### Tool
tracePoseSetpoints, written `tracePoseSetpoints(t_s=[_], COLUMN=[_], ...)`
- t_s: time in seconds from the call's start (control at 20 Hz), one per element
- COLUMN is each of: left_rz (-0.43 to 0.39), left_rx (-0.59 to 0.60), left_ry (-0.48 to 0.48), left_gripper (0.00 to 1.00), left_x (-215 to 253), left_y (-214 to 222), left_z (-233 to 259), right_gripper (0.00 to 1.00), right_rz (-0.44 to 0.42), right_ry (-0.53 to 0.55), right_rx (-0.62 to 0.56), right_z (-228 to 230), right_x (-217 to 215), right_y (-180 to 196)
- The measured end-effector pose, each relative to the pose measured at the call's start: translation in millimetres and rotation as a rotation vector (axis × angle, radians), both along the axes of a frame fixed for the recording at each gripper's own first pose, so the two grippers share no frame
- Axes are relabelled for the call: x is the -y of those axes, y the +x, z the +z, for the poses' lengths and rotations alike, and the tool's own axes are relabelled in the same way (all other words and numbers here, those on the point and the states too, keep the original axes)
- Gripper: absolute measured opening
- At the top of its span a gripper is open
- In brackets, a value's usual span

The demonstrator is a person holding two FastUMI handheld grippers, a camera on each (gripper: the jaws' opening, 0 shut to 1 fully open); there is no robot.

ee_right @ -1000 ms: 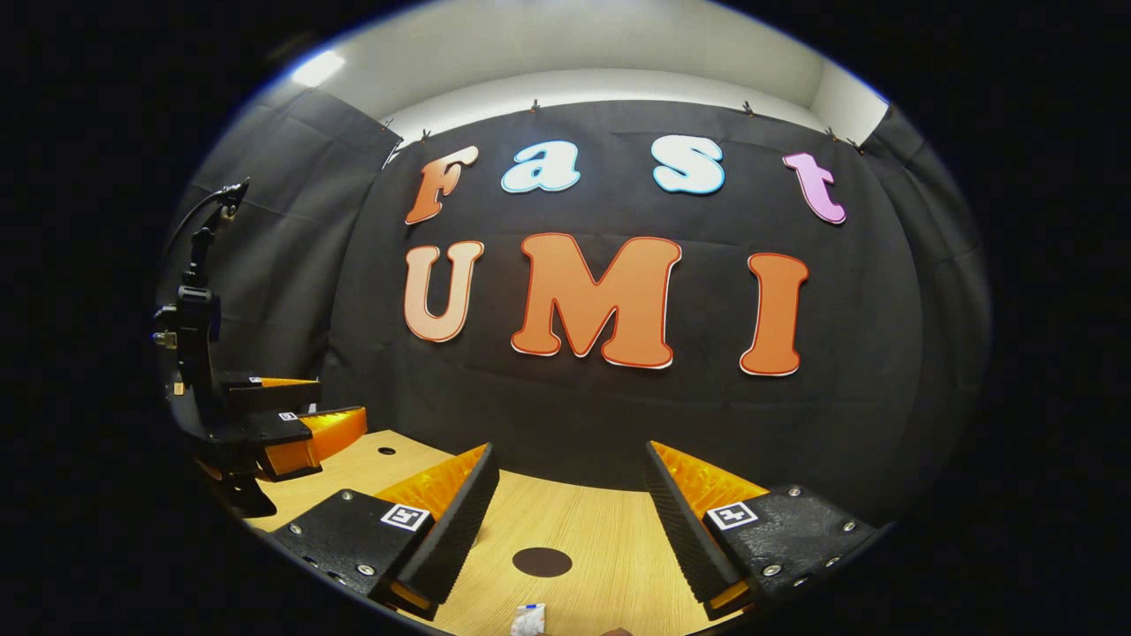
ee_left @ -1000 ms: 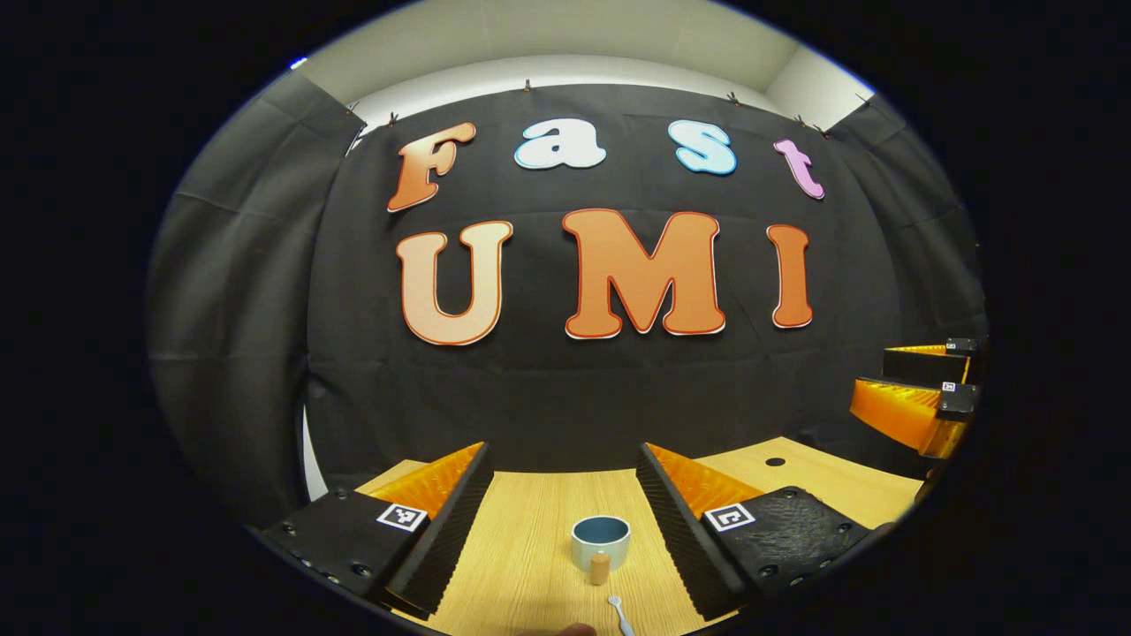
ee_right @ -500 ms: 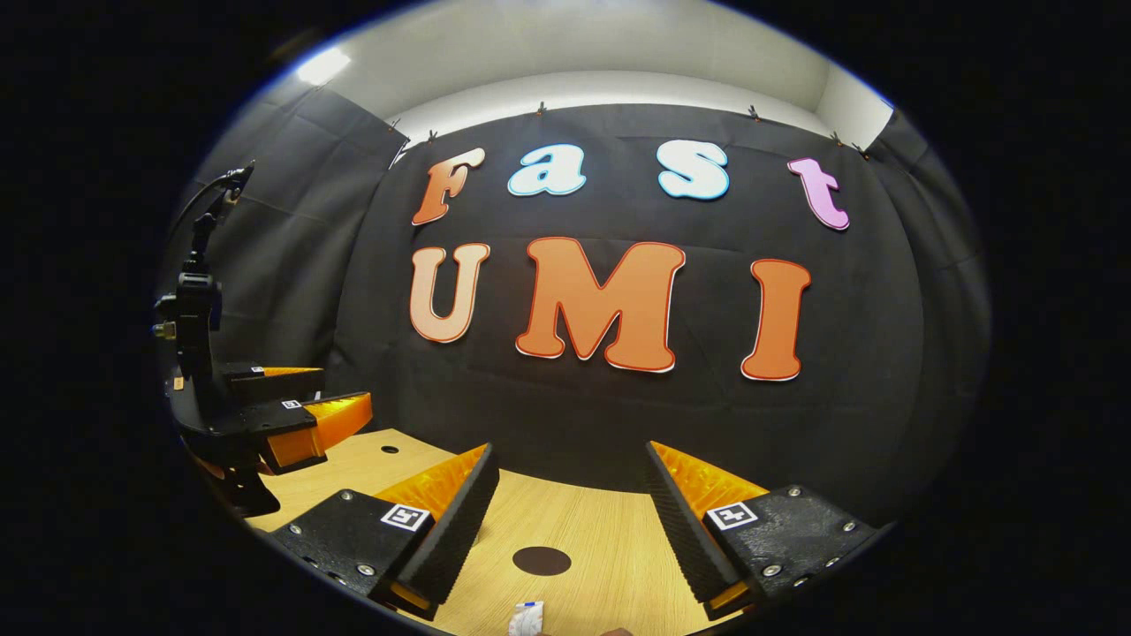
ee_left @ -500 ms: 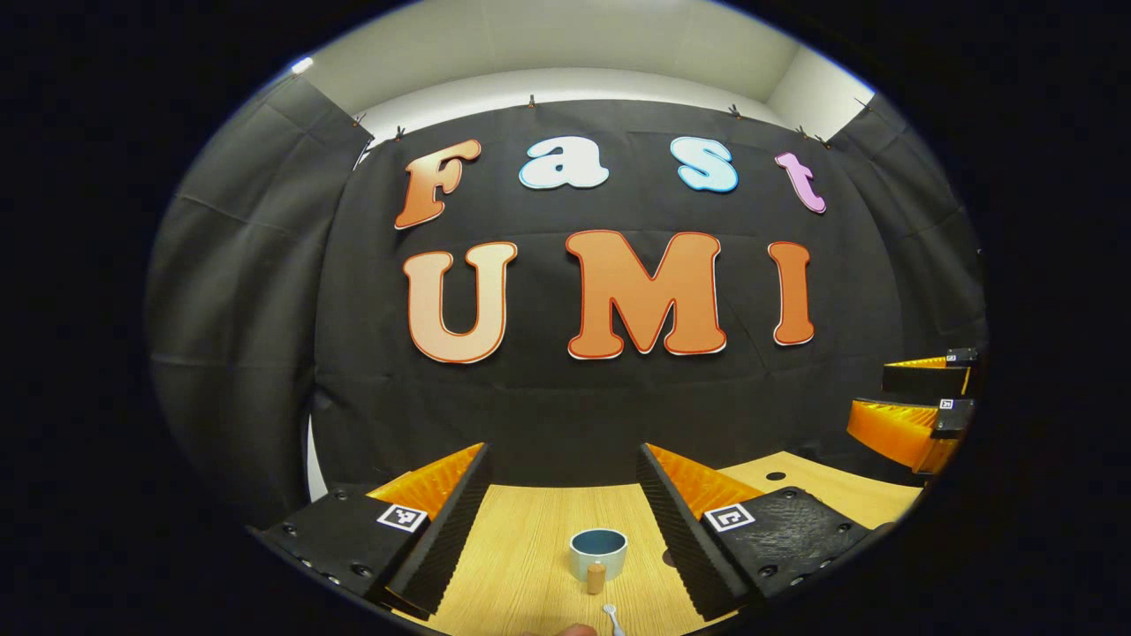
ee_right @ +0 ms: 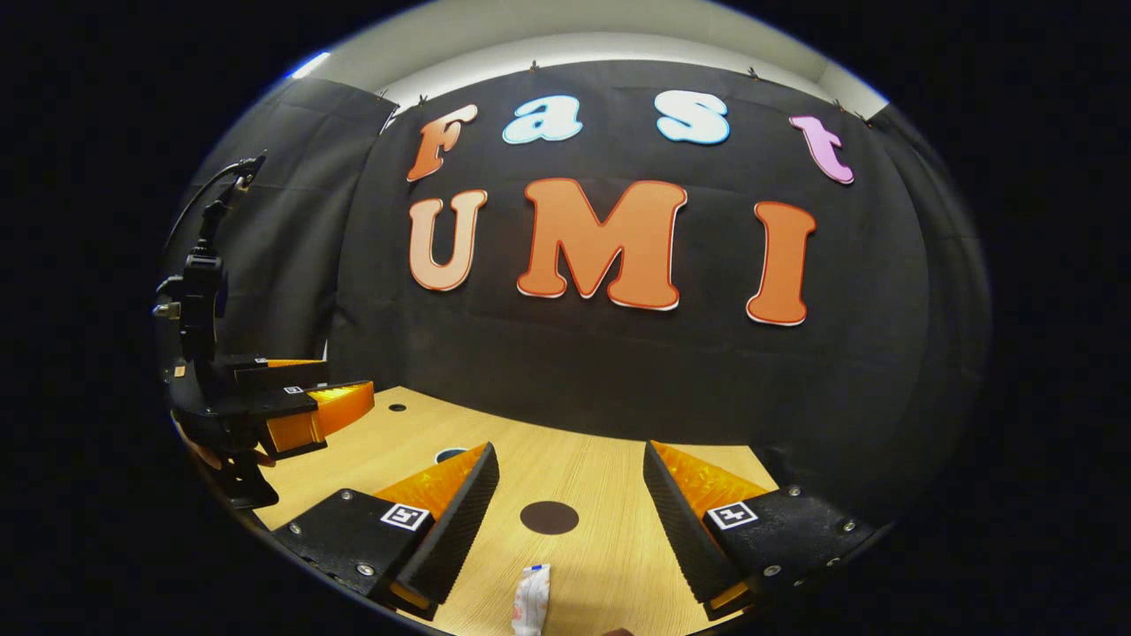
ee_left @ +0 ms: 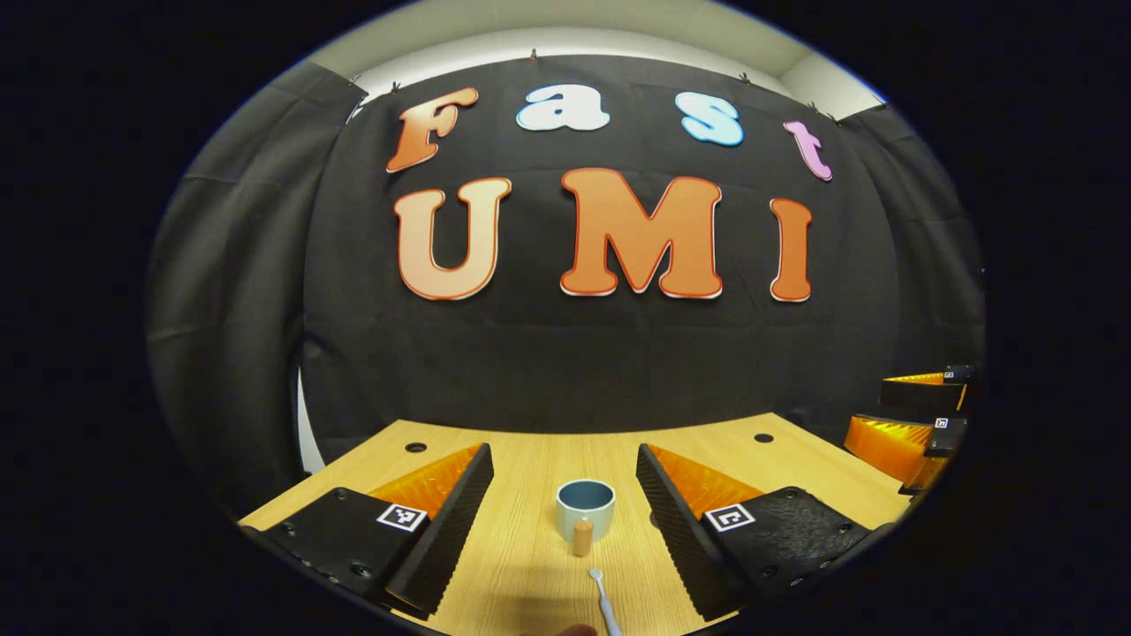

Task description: Put the toothbrush and toothpaste on the desktop into the cup, then pick up the cup and place it on the coaster on the desktop.

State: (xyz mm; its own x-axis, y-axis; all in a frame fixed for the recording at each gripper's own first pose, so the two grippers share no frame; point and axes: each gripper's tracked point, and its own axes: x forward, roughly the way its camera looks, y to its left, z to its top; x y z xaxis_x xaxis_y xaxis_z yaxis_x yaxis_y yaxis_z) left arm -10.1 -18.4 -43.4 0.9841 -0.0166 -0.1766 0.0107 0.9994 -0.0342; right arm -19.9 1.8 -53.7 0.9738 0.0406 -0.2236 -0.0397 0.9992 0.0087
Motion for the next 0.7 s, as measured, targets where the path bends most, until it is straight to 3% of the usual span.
tracePoseSetpoints(t_s=[0.35,0.7], left_rz=[-0.132,-0.162], left_rx=[-0.268,-0.54], left_ry=[-0.023,-0.033], left_gripper=[0.99,0.99], left_x=[32,37], left_y=[0,-4], left_z=[-68,-134], right_gripper=[0.97,0.95], right_rz=[0.044,0.093], right_ry=[0.079,0.086], right_rx=[-0.172,-0.369], right_z=[-45,-90], right_x=[-8,-21], right_y=[-1,1])
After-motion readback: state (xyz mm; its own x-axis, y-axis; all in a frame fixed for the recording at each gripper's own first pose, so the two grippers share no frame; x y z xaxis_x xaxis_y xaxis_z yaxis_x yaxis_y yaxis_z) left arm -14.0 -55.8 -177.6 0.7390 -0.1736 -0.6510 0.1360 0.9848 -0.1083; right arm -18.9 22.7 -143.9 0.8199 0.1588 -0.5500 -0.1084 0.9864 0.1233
